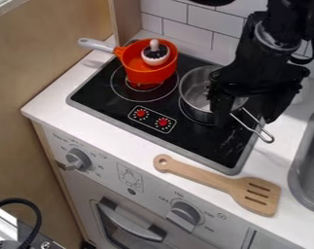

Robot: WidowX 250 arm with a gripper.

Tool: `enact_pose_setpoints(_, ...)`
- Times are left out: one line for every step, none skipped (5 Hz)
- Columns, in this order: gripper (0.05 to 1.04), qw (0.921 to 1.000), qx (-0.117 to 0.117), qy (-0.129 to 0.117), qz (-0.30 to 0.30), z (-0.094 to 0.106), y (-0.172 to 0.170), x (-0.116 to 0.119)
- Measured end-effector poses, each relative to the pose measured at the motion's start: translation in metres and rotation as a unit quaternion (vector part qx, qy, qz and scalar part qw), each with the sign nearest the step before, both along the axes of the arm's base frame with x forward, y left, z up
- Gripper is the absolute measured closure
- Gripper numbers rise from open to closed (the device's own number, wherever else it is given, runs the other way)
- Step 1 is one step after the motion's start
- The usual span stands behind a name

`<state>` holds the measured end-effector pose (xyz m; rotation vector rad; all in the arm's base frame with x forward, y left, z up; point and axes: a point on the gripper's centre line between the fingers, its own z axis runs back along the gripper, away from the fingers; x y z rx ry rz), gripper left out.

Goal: Colocar un huevo dentro de la olla que esta sobre el quemador derecho

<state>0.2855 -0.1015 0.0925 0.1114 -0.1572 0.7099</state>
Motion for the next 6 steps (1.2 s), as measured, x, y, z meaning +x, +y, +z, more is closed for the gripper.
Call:
enact_pose_setpoints(0.085, 0.9999, 0.005, 0.014, 0.005, -0.01, 0.001, -0.001)
enact_pose_setpoints(0.085, 0.9998, -0.003, -0.013, 0.016, -0.011, -0.008, 0.014)
enact_pose_setpoints(0.085, 0.9989, -0.013, -0.039, 0.022, -0.003, -0.014, 0.038)
enact_pose_setpoints(0.085, 0.9978, -0.008, -0.062, 0.02, -0.002, -0.016, 0.059)
enact_pose_setpoints(0.085, 0.9951, -0.01, -0.098, 0.007, -0.002, -0.016, 0.074)
enact_pose_setpoints(0.085, 0.9921, -0.01, -0.125, 0.001, -0.008, -0.018, 0.087)
